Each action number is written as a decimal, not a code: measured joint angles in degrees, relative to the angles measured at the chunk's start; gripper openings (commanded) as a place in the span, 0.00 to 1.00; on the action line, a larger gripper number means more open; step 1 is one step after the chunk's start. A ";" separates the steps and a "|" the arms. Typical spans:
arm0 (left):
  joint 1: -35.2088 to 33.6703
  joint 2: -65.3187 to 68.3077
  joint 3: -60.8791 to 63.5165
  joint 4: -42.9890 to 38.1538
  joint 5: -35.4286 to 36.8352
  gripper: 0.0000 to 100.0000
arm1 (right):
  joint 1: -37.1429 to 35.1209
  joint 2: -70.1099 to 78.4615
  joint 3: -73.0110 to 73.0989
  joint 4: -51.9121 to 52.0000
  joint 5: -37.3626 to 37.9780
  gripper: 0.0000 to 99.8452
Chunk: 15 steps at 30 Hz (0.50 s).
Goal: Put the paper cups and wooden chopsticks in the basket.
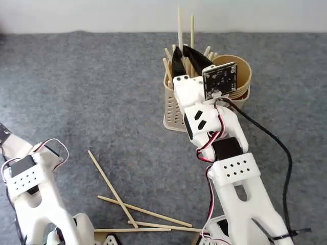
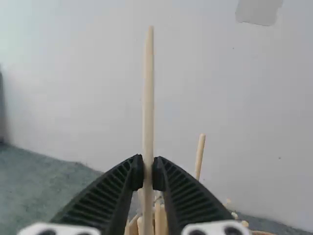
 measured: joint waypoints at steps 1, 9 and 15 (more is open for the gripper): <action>0.00 0.00 0.00 0.00 0.00 0.01 | 0.00 -0.09 -0.09 0.97 1.32 0.25; 0.00 0.00 0.00 0.00 0.00 0.01 | 0.09 -4.22 -11.60 24.53 -1.05 0.26; 0.00 0.00 0.00 0.00 0.00 0.01 | -3.08 -2.11 -22.77 52.75 -3.43 0.26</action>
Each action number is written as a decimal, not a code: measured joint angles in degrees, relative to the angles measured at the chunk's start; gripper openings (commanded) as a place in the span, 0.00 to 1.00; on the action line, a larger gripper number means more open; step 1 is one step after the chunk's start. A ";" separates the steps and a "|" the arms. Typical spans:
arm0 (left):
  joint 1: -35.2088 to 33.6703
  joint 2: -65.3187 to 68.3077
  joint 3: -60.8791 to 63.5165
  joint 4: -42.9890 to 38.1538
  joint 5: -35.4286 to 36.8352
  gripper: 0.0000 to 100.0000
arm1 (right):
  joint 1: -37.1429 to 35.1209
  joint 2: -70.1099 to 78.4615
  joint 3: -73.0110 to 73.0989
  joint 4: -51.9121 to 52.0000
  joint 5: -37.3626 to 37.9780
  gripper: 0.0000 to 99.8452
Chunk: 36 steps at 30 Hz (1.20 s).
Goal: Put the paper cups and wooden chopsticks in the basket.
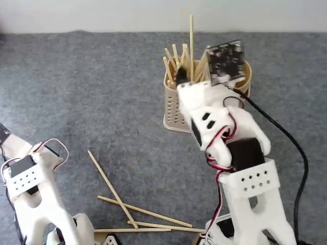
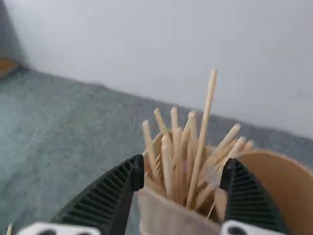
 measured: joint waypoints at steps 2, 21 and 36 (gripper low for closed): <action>0.00 0.00 0.00 0.00 0.00 0.01 | -2.64 2.11 -0.44 8.88 0.00 0.26; -0.97 0.00 0.00 0.00 -1.23 0.01 | -33.41 4.22 25.23 24.26 -0.44 0.27; -13.80 0.00 0.00 0.00 -2.90 0.01 | -48.79 4.92 36.13 15.21 -6.15 0.49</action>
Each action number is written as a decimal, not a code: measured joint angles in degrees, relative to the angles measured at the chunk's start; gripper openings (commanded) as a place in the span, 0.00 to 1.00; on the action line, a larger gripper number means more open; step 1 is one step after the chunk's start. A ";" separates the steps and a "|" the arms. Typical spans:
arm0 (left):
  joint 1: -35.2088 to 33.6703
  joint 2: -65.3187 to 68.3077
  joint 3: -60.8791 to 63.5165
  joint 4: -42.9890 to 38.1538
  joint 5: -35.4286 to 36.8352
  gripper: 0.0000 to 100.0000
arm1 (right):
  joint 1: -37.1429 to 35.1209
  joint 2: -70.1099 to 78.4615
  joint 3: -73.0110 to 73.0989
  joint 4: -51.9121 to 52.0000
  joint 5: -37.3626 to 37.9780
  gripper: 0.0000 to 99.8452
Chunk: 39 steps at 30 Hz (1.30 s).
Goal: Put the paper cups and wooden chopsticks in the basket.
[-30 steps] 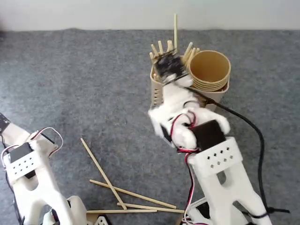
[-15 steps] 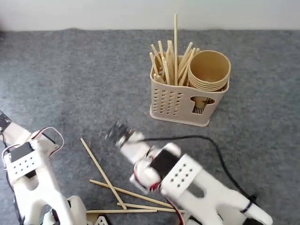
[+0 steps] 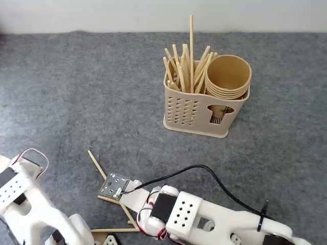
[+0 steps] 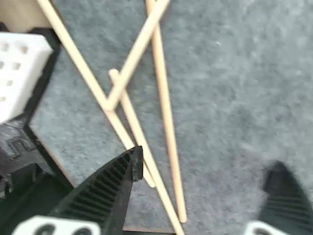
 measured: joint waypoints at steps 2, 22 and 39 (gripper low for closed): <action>-0.26 0.00 0.00 0.00 0.00 0.01 | -1.49 0.00 0.00 -0.09 -1.58 0.48; -0.53 0.00 0.00 0.00 0.00 0.01 | -7.47 4.22 8.26 -11.78 -4.84 0.48; -0.53 0.00 0.00 0.00 0.00 0.01 | -7.47 11.52 3.96 -13.36 -5.71 0.01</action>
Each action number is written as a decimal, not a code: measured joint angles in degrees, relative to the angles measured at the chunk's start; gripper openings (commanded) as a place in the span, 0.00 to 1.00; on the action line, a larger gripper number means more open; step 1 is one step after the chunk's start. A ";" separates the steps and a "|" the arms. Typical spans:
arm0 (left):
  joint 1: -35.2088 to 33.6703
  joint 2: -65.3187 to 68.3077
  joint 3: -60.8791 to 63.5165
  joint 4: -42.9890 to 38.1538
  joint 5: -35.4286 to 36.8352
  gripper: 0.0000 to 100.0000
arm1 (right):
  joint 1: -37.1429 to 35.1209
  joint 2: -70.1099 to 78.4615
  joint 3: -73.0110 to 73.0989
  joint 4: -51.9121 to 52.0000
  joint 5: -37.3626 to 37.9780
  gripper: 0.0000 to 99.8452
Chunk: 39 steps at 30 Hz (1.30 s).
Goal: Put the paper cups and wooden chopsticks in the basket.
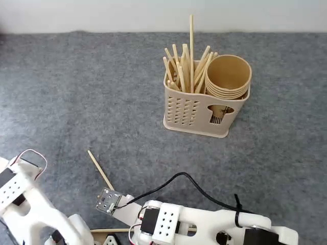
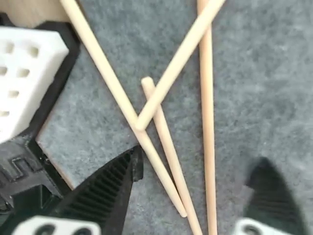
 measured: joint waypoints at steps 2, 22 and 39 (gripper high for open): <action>0.00 0.00 0.00 0.00 0.00 0.01 | 0.00 0.00 0.00 0.00 0.62 0.03; 0.00 0.00 0.00 0.00 0.00 0.01 | 13.36 -1.76 -0.35 -0.26 8.44 0.01; 0.00 0.00 0.00 0.00 0.00 0.01 | 35.16 -16.18 -0.35 5.19 19.43 0.01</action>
